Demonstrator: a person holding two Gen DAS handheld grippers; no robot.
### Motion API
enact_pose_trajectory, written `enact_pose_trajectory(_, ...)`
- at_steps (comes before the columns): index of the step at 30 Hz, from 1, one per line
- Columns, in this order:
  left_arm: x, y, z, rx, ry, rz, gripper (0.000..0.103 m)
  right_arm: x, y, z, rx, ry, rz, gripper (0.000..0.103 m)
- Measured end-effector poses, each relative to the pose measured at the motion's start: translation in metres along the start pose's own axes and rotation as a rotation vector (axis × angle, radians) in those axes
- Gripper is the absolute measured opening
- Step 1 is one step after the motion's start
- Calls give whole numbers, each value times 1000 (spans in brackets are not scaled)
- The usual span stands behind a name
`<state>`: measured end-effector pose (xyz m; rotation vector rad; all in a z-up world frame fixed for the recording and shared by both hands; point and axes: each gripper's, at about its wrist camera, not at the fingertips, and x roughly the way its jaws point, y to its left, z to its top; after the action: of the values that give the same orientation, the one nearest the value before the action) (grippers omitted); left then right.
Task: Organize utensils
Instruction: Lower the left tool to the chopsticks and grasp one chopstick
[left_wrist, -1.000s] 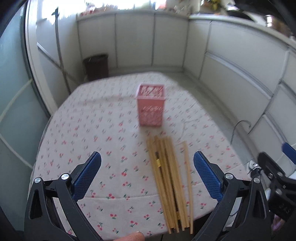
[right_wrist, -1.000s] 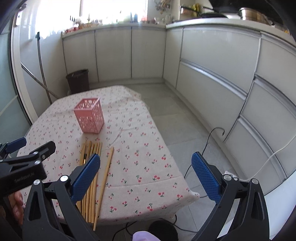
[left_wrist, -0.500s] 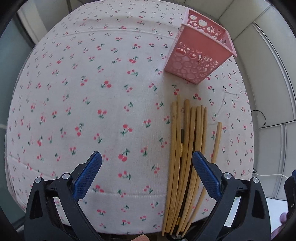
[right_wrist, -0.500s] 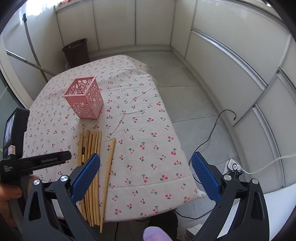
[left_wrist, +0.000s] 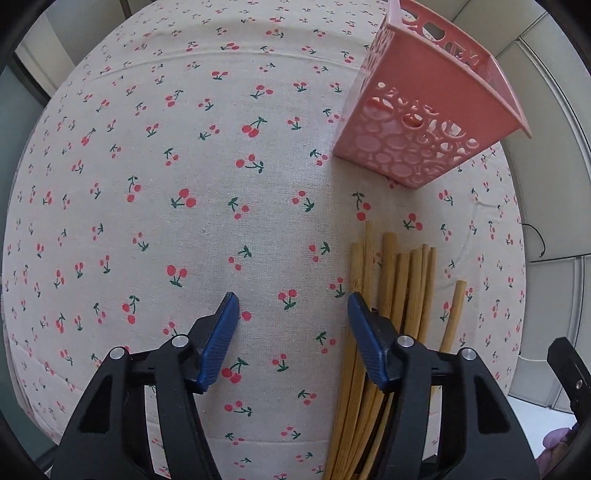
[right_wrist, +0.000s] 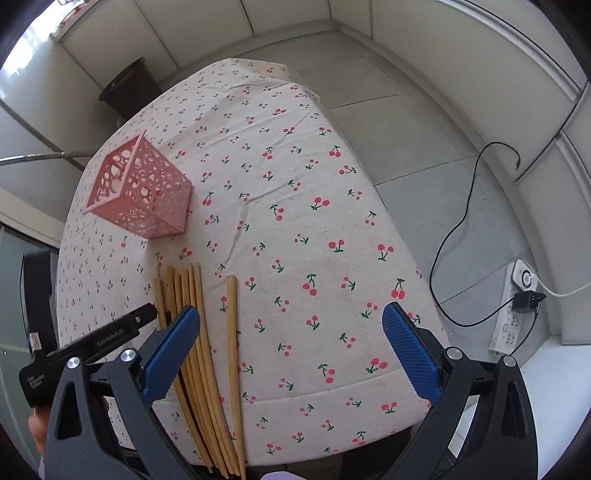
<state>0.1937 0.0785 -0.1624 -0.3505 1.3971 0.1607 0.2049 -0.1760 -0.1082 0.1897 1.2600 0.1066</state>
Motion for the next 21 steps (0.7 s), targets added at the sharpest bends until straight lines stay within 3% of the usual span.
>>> enact_pose_trajectory(6,-1,-10,8,21,10,-4,58,8,0,-1,16,36,1,96)
enact_pose_trajectory(10,0,-13,7,51,5,40,58,12,-3,-3,24,50,-7,96)
enact_pose_trajectory(13,3,-29,3,117,-21,115,56,17,-4,-3,36,73,-7,96)
enact_pose_trajectory(15,0,-39,-1,158,-42,104,39,23,-2,-4,56,95,7,96)
enact_pose_trajectory(17,-3,-42,-2,173,-48,83,11,28,4,-4,64,111,17,96)
enact_pose_trajectory(21,-6,-33,-5,161,-59,29,6,43,21,-5,57,150,23,83)
